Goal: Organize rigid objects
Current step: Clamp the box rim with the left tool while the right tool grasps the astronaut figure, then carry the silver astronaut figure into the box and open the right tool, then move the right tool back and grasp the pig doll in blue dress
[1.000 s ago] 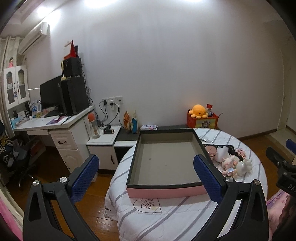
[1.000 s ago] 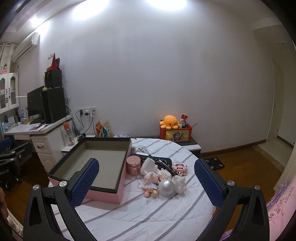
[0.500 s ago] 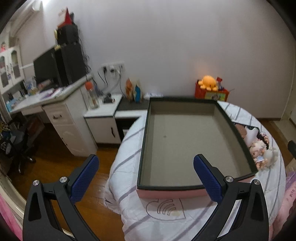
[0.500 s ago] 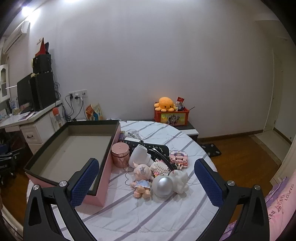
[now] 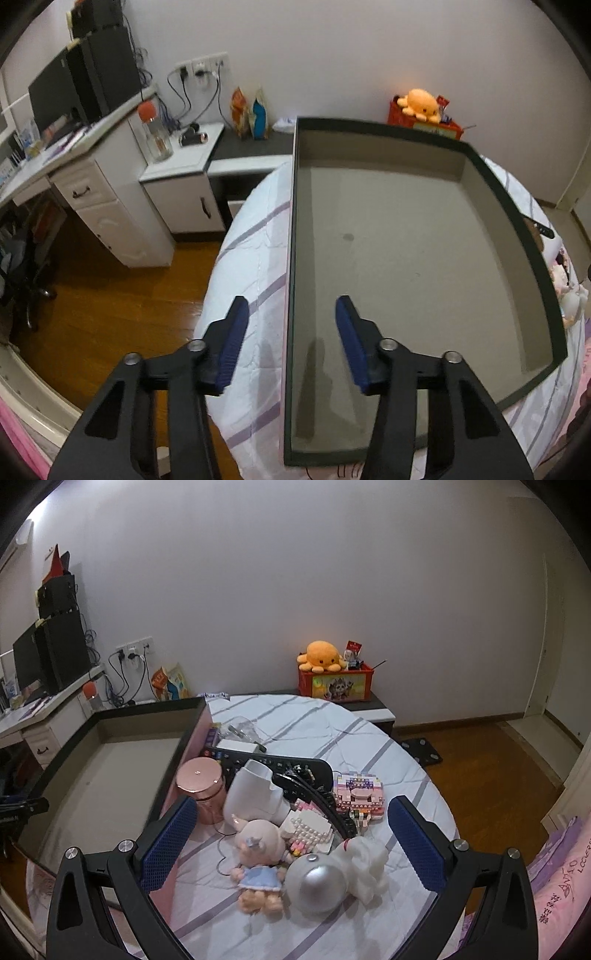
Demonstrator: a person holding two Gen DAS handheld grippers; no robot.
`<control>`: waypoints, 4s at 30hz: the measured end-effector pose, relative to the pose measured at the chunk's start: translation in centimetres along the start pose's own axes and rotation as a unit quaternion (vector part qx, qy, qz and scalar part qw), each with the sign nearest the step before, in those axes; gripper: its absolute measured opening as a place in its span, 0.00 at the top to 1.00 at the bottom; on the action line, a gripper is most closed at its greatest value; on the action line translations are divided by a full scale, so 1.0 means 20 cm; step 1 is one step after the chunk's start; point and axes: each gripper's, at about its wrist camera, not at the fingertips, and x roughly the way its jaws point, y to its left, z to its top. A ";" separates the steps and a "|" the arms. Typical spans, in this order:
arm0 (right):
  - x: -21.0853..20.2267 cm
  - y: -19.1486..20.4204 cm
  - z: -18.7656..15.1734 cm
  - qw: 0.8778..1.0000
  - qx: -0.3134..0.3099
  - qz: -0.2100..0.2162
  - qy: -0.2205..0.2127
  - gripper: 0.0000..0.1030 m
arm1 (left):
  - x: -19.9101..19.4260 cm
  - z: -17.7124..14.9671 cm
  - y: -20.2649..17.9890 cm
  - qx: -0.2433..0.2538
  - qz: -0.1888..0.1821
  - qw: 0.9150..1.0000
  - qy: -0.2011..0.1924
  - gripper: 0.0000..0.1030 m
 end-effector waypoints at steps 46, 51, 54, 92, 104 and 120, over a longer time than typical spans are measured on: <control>0.21 -0.23 -0.17 0.994 0.038 0.001 0.102 0.02 | -0.13 -0.29 0.06 0.031 -0.034 0.998 0.046 0.89; 0.23 -0.21 -0.18 0.993 0.029 0.030 0.114 0.28 | -0.13 -0.29 0.06 0.028 -0.033 0.998 0.045 0.89; 0.20 -0.18 -0.19 0.993 0.018 0.023 0.111 0.28 | -0.13 -0.29 0.07 0.026 -0.039 0.998 0.043 0.87; 0.06 0.88 -0.11 0.967 -0.145 0.180 0.105 0.29 | -0.19 -0.32 0.09 0.023 -0.042 0.999 0.012 0.86; -0.07 0.72 -0.04 0.977 -0.111 0.168 0.063 0.29 | -0.22 -0.30 0.08 0.027 -0.043 0.999 0.010 0.87; -0.04 -0.06 -0.08 0.997 -0.002 0.029 0.067 0.24 | -0.24 -0.29 0.04 0.031 -0.013 0.999 0.012 0.88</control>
